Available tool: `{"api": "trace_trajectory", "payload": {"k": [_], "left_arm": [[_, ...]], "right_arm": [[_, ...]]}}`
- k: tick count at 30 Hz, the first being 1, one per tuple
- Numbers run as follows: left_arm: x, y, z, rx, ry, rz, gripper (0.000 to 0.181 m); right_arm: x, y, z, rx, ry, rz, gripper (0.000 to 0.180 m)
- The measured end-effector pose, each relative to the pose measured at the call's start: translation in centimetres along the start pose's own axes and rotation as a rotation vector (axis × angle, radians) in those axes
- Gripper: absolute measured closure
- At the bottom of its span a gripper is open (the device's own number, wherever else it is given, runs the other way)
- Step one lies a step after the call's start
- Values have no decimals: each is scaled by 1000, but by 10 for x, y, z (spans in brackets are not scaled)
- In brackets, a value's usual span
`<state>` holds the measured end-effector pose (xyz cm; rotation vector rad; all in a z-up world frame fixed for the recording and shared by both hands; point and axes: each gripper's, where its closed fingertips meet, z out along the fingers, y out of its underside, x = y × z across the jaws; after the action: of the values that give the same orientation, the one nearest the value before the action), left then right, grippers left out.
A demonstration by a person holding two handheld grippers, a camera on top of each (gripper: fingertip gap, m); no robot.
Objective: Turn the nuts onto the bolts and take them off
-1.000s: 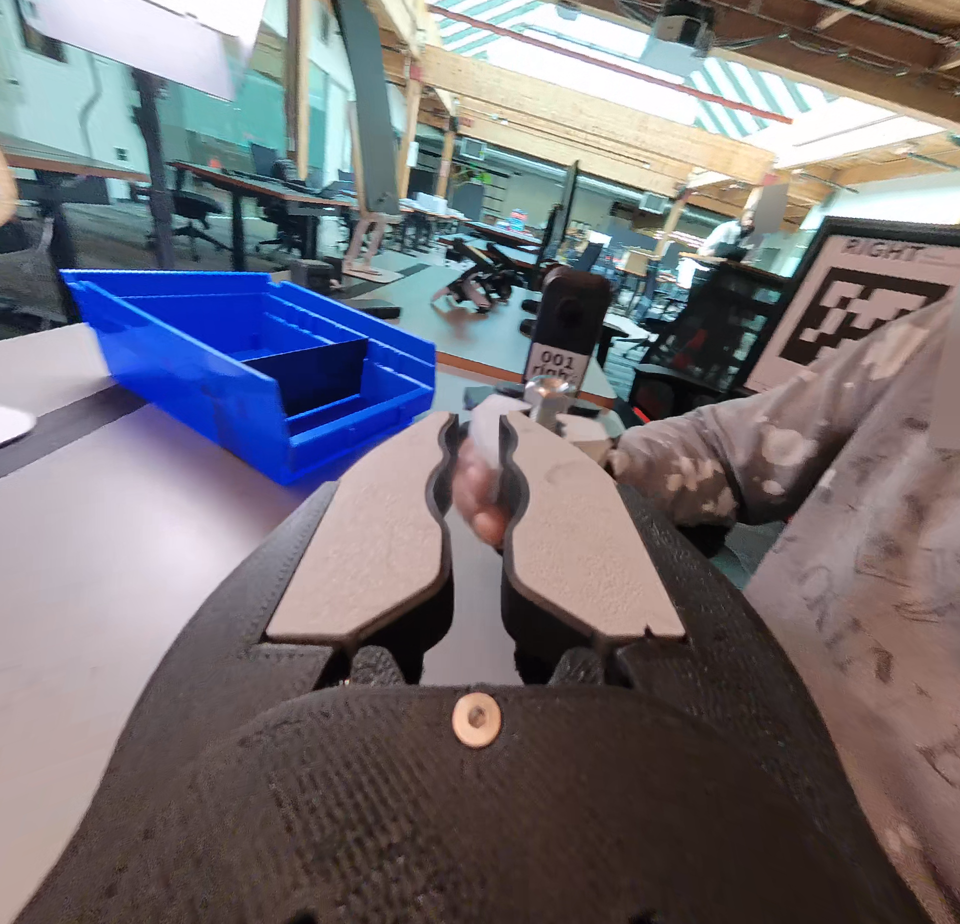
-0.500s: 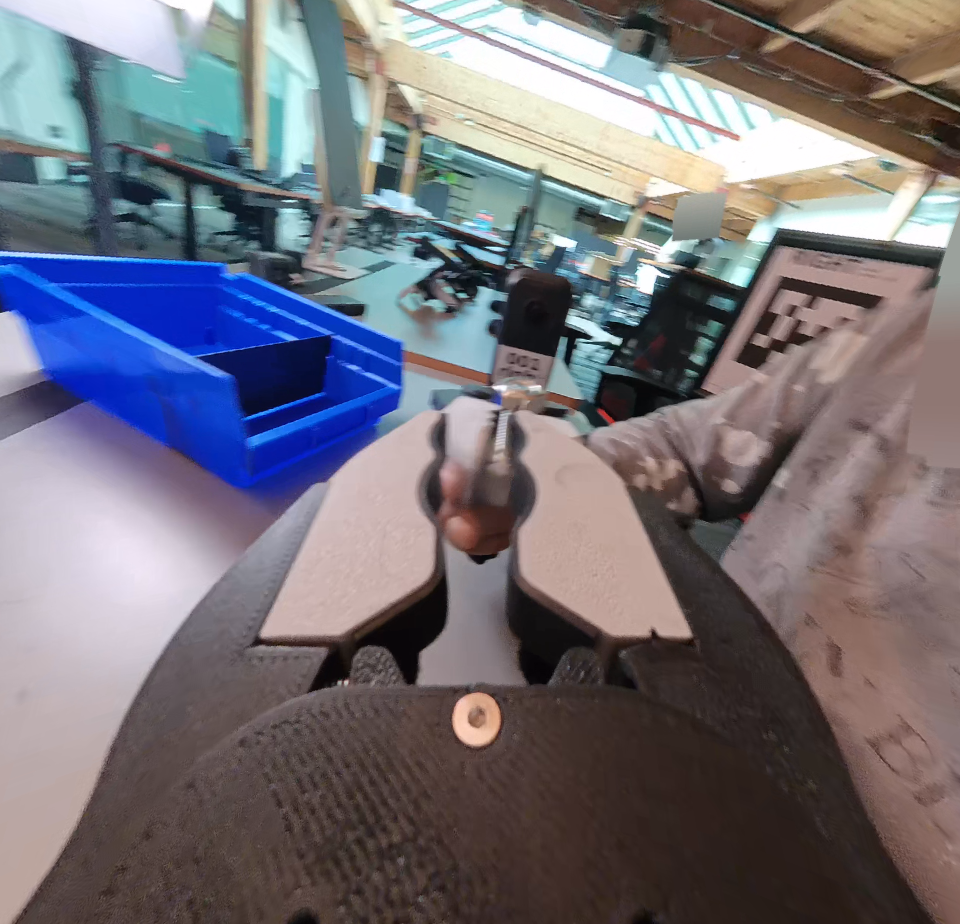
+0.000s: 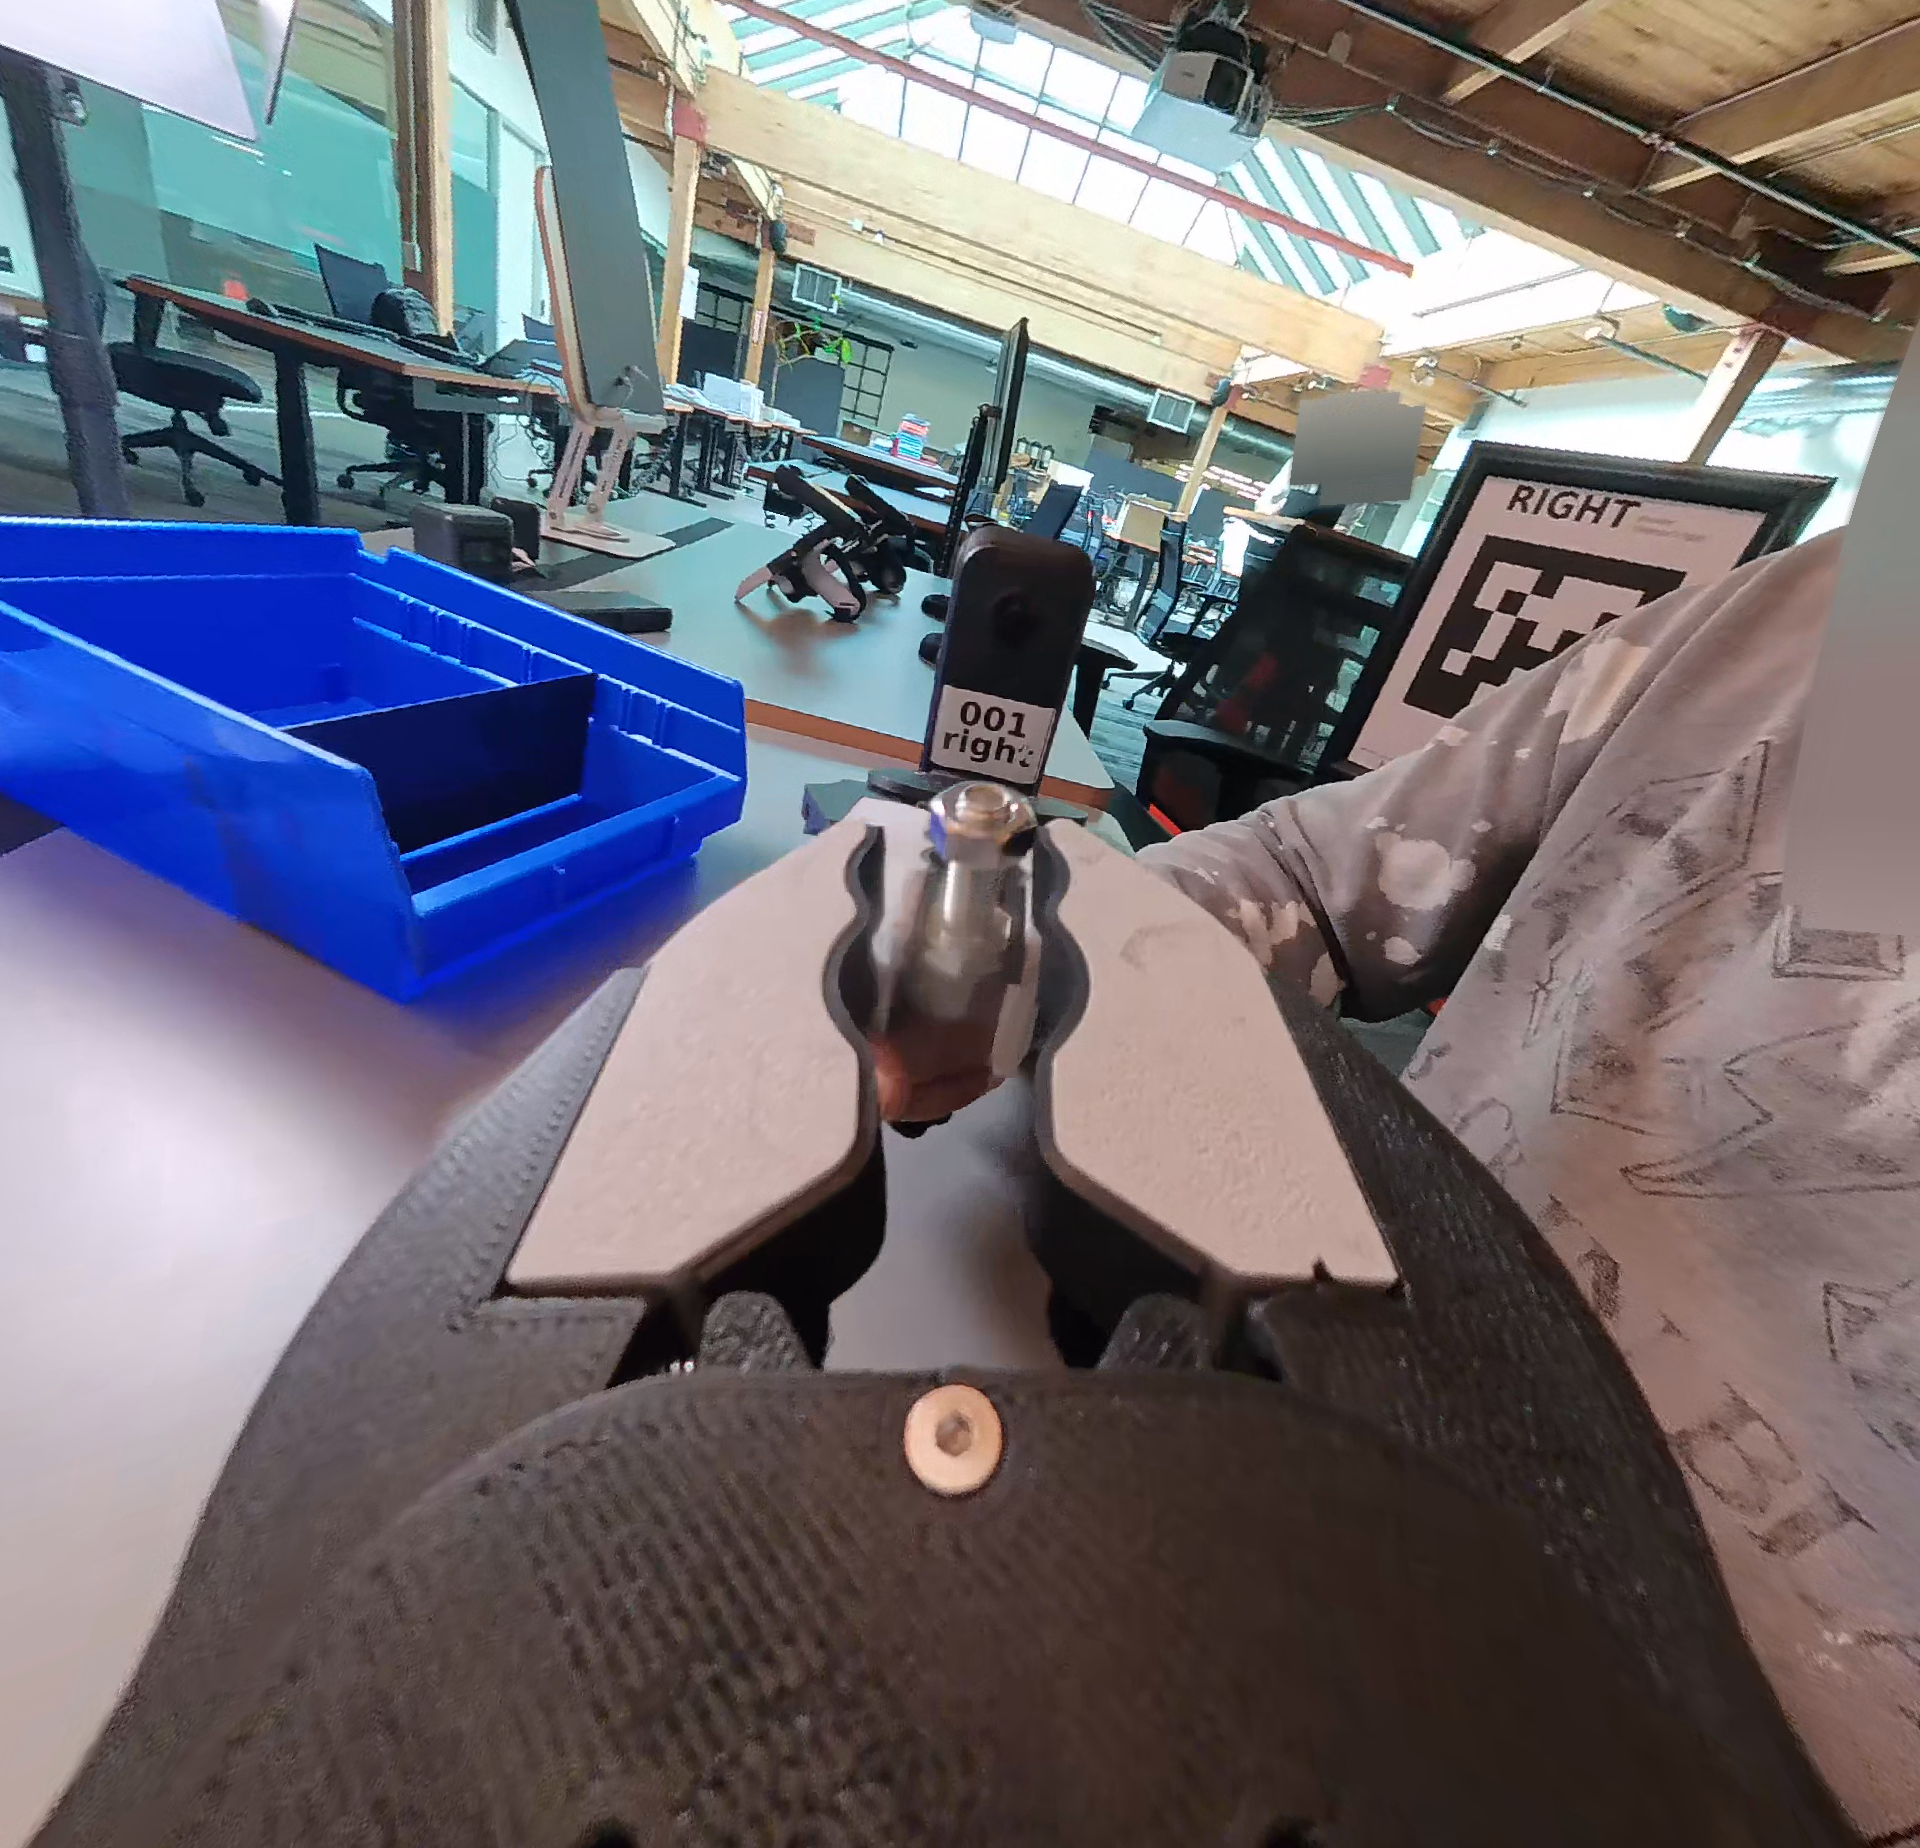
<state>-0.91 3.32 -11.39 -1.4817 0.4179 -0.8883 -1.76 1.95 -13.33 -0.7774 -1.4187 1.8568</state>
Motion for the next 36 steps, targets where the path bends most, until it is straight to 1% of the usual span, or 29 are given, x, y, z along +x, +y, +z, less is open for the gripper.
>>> {"api": "trace_trajectory", "payload": {"k": [1,2,3,7,10,12,15,16,17,18,20,23,25,27,28,29,30,31,33,36], "left_arm": [[-4,-2,-3,7,-14,-8,152],[-13,-4,-7,19,-68,-16,164],[-22,-5,-12,31,-113,-11,163],[-17,-12,-17,60,-76,-19,159],[-3,-7,-8,38,-9,-13,152],[0,-4,-2,23,-3,-11,151],[-11,2,-1,-10,-70,-9,149],[-27,3,-5,-19,-168,-33,170],[-42,4,-11,-20,-251,-39,168],[-44,5,-15,-17,-248,-43,166],[-36,-3,-16,26,-191,-62,160],[-17,-6,-10,33,-99,-26,151],[-5,-6,-4,30,-38,-35,146],[-6,-4,0,15,-54,-35,148],[-9,-4,0,11,-77,-35,145],[-18,-5,-3,9,-131,-51,158],[-34,-4,-10,1,-226,-50,166],[-40,-3,-15,-2,-255,-41,164],[-36,-8,-19,31,-215,-63,160],[-20,-12,-14,37,-141,-20,152]], "right_arm": [[0,-3,-1,18,-9,6,162],[-2,-7,-3,38,-30,13,162],[-4,-10,-3,47,-42,14,162],[-3,-11,-3,46,-27,17,162],[5,-4,-2,20,19,25,162],[6,-2,-1,9,28,19,162],[4,-6,-1,27,26,19,162],[1,-9,-2,43,-1,23,162],[-2,-11,-2,47,-23,26,162],[-4,-13,-2,50,-30,16,162],[-5,-12,-1,46,-29,13,162],[1,-9,-1,36,4,23,162],[4,-6,-1,26,25,18,162],[3,-7,0,26,24,16,162],[4,-7,-1,29,31,16,162],[3,-9,-2,42,14,16,162],[0,-11,-3,47,-11,23,162],[-3,-13,-2,51,-21,12,162],[-5,-13,-2,46,-22,-3,162],[1,-10,-2,44,1,14,162]]}}
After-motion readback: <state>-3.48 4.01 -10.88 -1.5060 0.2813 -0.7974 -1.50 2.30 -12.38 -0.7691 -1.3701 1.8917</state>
